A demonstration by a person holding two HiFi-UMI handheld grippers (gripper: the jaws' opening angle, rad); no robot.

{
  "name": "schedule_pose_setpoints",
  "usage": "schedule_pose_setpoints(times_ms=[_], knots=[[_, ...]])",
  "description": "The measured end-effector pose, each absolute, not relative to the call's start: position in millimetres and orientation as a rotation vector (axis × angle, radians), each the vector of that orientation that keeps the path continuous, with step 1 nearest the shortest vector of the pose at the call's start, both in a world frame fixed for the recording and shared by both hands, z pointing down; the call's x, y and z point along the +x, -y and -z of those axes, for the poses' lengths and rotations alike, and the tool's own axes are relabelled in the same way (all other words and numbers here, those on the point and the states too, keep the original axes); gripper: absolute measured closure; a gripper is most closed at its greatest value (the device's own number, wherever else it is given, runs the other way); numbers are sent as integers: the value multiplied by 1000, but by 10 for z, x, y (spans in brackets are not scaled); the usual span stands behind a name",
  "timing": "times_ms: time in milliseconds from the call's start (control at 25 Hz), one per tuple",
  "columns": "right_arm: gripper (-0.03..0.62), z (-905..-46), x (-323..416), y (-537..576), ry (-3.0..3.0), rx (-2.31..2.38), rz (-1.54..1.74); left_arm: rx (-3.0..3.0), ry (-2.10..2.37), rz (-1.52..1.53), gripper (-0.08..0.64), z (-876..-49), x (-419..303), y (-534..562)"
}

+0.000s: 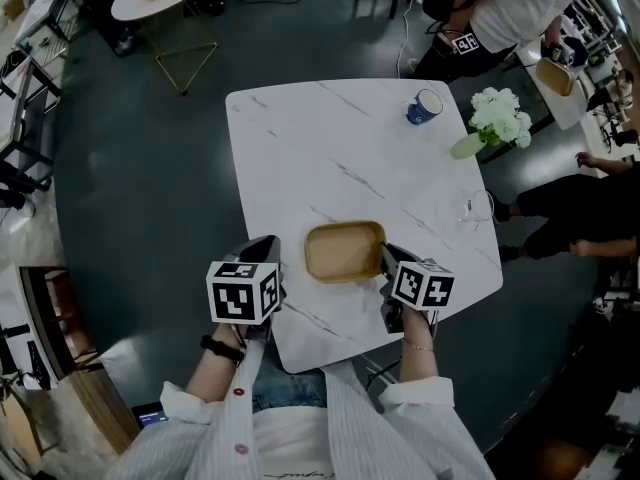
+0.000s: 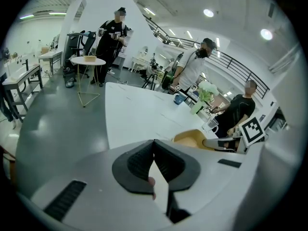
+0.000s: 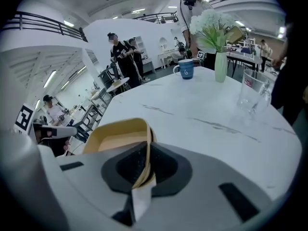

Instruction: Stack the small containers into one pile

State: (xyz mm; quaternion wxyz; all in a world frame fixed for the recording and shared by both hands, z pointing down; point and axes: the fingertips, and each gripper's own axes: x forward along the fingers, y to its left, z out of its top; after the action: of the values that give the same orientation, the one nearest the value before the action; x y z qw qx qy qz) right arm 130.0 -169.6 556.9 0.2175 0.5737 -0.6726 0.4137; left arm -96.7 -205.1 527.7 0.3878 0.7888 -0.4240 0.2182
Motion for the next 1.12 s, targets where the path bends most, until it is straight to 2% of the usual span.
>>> schedule_pose_setpoints(times_ms=[160, 400, 760, 1120], knots=[[565, -5557, 1288, 1700, 1865, 1578, -1114, 2007, 1082, -554, 543, -5266, -943, 2030], [476, -5568, 1266, 1666, 1874, 1540, -1082, 2010, 1085, -553, 543, -5254, -878, 1979], [468, -5421, 1241, 1596, 1901, 1515, -967, 2022, 1103, -540, 543, -5153, -778, 1833], [468, -4877, 924, 1558, 2100, 1426, -849, 2067, 1140, -491, 543, -4858, -615, 1630]])
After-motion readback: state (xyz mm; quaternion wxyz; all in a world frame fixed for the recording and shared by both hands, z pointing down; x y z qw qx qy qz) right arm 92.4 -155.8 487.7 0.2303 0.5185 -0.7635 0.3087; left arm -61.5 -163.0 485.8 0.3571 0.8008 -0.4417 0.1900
